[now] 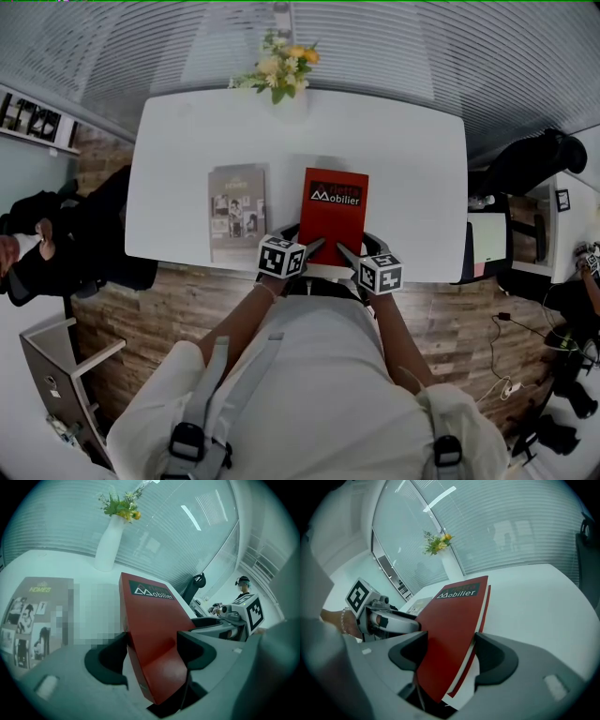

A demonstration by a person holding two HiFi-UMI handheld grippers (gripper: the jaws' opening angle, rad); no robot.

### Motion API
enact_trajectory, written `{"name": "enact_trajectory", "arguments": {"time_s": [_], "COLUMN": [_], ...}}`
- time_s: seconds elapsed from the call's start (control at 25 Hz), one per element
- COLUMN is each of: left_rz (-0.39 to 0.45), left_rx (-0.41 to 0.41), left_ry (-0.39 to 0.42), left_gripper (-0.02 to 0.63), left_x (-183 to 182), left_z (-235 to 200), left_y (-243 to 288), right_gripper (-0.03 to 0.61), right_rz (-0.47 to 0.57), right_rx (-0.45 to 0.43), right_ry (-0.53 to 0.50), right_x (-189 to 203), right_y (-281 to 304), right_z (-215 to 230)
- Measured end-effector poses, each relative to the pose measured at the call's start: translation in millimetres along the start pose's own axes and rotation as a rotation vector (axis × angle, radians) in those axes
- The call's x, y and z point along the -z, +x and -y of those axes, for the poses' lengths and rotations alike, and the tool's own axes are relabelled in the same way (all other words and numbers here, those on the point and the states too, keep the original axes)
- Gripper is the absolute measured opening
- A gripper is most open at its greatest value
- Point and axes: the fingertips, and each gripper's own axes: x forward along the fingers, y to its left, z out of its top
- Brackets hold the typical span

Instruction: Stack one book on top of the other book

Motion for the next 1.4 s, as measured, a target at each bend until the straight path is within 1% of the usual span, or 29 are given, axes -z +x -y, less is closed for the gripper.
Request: {"name": "enact_trajectory", "arguments": {"time_s": [0.44, 0.6, 1.16, 1.4], "left_rz": [0.101, 0.129, 0.174, 0.198], "left_rx": [0.001, -0.003, -0.041, -0.061], "left_ry": [0.002, 0.01, 0.039, 0.047], "left_gripper": [0.341, 0.341, 0.341, 0.341], "left_x": [-39.6, -48.7, -55.8, -54.0], "left_z": [21.8, 31.0, 53.4, 71.0], "left_y": [-32.4, -40.5, -48.6, -48.8], "right_gripper": [0.316, 0.316, 0.316, 0.316], "right_rz": [0.065, 0.089, 0.123, 0.133], "right_rx": [0.0, 0.0, -0.019, -0.036], "right_ry": [-0.023, -0.036, -0.051, -0.071], "right_x": [-40.5, -51.4, -55.0, -51.5], "right_y": [-31.0, -42.3, -63.1, -78.2], "right_z": [-17.8, -21.6, -20.0, -14.6]}}
